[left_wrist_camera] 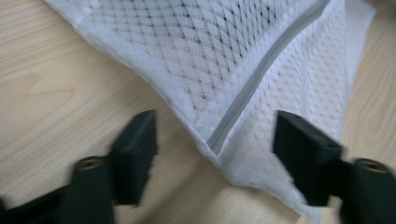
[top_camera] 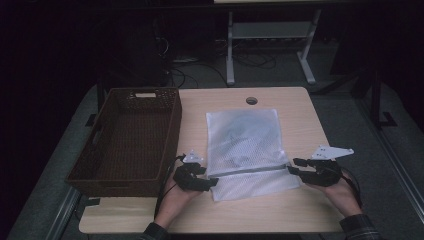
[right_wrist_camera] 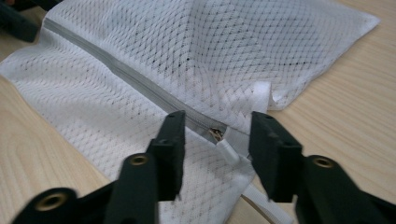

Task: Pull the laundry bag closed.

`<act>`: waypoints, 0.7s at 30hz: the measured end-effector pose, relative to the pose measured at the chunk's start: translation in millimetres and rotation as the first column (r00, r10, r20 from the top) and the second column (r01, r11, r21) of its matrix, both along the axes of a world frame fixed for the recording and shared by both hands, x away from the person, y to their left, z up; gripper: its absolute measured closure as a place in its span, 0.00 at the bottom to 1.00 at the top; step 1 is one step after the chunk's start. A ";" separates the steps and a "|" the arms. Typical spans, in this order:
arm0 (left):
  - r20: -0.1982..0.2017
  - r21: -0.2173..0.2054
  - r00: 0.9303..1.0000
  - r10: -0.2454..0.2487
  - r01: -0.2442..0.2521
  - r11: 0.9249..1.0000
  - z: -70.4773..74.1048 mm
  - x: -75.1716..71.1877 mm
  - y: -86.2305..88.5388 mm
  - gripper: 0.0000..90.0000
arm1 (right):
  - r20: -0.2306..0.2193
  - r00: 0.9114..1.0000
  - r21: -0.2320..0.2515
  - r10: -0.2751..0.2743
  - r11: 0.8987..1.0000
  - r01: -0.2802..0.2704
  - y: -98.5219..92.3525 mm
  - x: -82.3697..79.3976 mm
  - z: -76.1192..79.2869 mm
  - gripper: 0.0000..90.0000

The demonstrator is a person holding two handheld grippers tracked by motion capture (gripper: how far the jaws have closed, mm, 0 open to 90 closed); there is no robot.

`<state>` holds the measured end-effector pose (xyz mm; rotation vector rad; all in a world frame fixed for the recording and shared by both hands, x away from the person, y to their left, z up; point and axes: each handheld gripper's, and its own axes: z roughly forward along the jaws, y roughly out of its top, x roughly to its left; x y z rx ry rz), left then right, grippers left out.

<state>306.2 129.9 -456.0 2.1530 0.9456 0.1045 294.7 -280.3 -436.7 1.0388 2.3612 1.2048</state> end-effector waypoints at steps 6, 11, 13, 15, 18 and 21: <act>0.035 0.046 0.999 -0.039 0.037 0.998 0.0 -2.9 -3.5 0.18 | -0.012 1.000 0.003 -0.007 1.000 0.007 1.3 0.5 -0.1 0.34; 0.062 0.058 0.997 -0.050 0.047 0.997 3.3 -7.2 -2.0 0.10 | -0.011 1.000 0.015 -0.016 1.000 0.016 1.2 -1.9 -1.7 0.15; 0.071 0.065 0.996 -0.052 0.048 0.997 4.6 -10.2 -1.3 0.07 | -0.014 1.000 0.014 -0.016 1.000 0.016 1.0 -4.7 -3.2 0.11; 0.080 0.072 0.995 -0.062 0.056 0.996 6.0 -13.8 -0.6 0.06 | -0.011 1.000 0.005 -0.019 1.000 0.019 0.3 -7.2 -4.2 0.10; 0.083 0.089 0.993 -0.079 0.071 0.993 7.0 -19.6 -0.1 0.06 | -0.005 1.000 0.007 -0.026 1.000 0.026 -2.6 -11.1 -4.3 0.08; 0.082 0.096 0.992 -0.091 0.083 0.992 8.0 -25.5 1.3 0.06 | 0.001 0.999 0.015 -0.035 0.999 0.035 -8.0 -15.8 -4.0 0.08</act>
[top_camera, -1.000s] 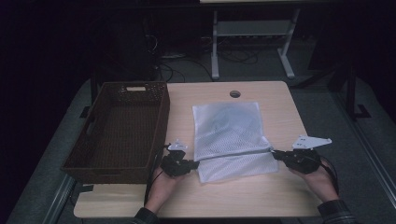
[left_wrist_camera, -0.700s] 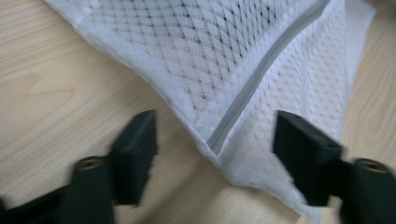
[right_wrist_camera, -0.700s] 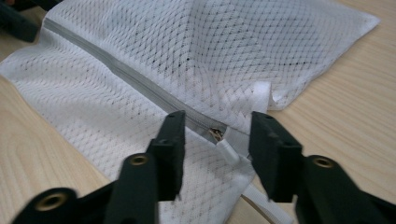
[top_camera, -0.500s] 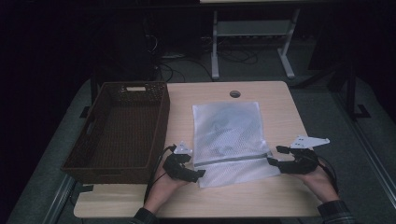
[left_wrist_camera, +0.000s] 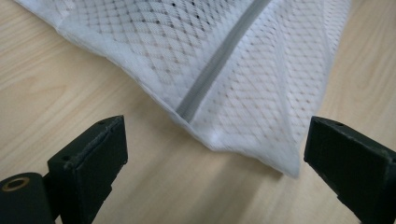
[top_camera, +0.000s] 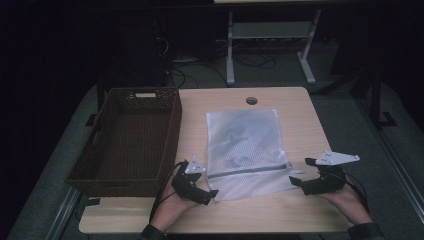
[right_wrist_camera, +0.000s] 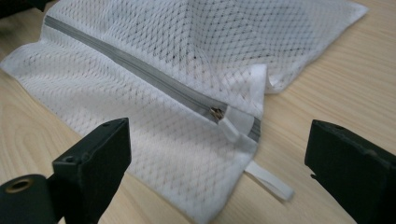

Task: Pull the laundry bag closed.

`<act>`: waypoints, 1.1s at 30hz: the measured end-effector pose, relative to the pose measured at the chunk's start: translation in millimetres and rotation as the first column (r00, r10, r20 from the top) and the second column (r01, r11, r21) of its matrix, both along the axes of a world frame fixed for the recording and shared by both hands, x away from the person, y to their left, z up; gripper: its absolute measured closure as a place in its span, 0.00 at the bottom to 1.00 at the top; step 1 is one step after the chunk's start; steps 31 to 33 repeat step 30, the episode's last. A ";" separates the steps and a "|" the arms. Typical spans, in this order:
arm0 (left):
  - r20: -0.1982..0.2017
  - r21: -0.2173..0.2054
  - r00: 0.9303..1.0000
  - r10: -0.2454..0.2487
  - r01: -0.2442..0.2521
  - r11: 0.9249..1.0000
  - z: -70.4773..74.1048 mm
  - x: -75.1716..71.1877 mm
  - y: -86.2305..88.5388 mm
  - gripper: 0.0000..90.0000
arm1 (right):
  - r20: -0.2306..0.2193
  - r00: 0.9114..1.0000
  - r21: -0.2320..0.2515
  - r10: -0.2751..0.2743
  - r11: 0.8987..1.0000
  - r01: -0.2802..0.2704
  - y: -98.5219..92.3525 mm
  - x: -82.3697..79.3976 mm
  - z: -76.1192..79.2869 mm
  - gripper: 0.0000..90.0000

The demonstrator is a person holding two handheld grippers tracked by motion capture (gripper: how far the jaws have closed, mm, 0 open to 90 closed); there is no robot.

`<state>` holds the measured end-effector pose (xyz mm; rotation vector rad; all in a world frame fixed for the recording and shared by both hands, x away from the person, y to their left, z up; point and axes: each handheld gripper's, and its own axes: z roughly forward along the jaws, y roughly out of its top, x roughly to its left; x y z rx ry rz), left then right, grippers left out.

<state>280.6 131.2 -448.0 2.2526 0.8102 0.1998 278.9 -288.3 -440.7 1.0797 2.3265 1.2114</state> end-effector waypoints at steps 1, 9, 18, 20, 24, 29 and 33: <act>0.000 0.000 1.000 -0.002 0.002 1.000 0.7 -1.9 0.6 0.07 | 0.001 1.000 0.001 -0.004 1.000 0.004 -2.1 -1.8 -0.1 0.08; 0.016 -0.016 1.000 -0.008 0.008 1.000 3.1 -19.9 6.7 0.07 | -0.011 1.000 -0.005 -0.018 1.000 0.018 -18.6 -17.1 -6.9 0.08; 0.015 -0.029 1.000 0.007 -0.007 1.000 -1.2 -33.5 18.9 0.07 | -0.028 1.000 -0.022 -0.014 1.000 0.014 -28.2 -28.6 -14.0 0.08; 0.012 -0.028 1.000 0.011 -0.011 1.000 -1.4 -32.5 20.0 0.07 | -0.028 1.000 -0.030 -0.008 1.000 0.007 -28.1 -28.6 -14.6 0.08; 0.013 -0.031 1.000 0.009 -0.009 0.999 -1.0 -31.3 19.8 0.07 | -0.024 1.000 -0.035 -0.003 0.999 0.002 -27.6 -27.9 -14.0 0.08; 0.014 -0.030 1.000 0.006 -0.006 1.000 -0.6 -31.6 18.9 0.07 | -0.022 1.000 -0.034 0.000 0.999 -0.001 -28.7 -28.0 -13.7 0.08; 0.014 -0.032 1.000 0.006 -0.005 0.999 -0.4 -31.6 18.8 0.07 | -0.020 1.000 -0.033 0.001 0.999 -0.001 -28.8 -27.9 -13.6 0.08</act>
